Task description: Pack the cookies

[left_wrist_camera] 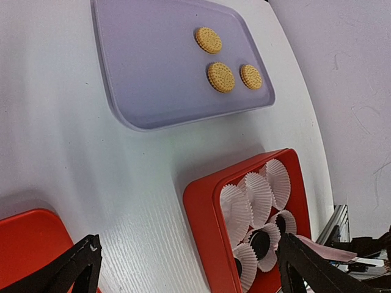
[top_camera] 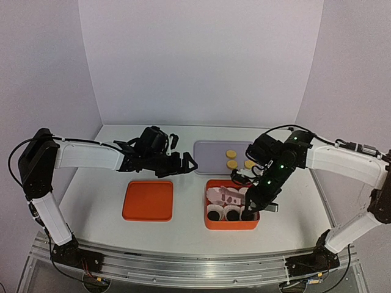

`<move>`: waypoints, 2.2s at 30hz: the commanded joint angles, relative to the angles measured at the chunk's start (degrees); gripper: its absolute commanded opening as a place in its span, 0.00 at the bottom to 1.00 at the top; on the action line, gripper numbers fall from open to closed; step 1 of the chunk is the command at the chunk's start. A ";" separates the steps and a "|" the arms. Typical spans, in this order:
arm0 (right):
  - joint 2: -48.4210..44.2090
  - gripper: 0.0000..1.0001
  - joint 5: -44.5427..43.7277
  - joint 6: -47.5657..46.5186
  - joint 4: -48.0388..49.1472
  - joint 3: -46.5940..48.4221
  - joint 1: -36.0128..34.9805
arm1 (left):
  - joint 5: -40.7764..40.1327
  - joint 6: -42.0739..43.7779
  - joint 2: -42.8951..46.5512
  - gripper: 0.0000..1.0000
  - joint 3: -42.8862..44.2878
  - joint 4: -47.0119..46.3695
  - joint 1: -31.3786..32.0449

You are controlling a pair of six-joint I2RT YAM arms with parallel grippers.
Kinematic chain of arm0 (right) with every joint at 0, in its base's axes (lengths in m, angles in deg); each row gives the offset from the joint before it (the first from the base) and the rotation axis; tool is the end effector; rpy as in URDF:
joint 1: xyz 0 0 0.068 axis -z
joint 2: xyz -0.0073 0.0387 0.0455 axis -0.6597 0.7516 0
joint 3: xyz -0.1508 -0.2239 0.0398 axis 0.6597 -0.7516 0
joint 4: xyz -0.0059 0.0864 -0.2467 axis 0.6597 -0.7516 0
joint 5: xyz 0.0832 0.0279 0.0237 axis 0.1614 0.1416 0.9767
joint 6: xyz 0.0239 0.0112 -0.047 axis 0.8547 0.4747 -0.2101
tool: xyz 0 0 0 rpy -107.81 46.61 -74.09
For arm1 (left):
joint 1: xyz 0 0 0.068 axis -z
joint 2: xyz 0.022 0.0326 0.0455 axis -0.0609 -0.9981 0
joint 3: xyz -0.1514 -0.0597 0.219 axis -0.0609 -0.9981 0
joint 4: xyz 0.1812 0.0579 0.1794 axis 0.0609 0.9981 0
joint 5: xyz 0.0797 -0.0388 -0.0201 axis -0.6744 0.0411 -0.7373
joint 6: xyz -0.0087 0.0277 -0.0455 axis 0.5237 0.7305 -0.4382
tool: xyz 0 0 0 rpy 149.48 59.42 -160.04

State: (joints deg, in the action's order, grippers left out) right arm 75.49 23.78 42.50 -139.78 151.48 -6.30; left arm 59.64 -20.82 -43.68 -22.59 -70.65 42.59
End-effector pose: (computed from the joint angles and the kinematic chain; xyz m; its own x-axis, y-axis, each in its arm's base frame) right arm 0.1776 0.2052 0.2618 -0.6952 -0.6818 -0.2275 -0.7187 0.6622 0.2118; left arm 0.2632 -0.2823 0.2163 -0.8392 -0.0219 -0.5433 0.3558 0.7334 -0.5792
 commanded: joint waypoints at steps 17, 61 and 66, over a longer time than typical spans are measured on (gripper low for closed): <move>9.32 0.30 -21.46 5.58 -7.09 21.28 12.97 | 1.61 1.84 -1.87 1.00 4.76 -0.10 0.06; 43.49 0.33 -22.93 -2.05 -19.06 47.00 15.95 | 0.64 1.60 -3.19 1.00 4.68 0.89 0.06; 44.32 0.33 -23.14 -1.90 -19.26 47.48 16.15 | 0.57 1.50 -2.97 1.00 4.42 0.89 0.06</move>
State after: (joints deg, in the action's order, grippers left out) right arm 119.19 1.34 40.66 -155.62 196.67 9.96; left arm 60.37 -19.35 -46.47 -20.06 -69.59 42.59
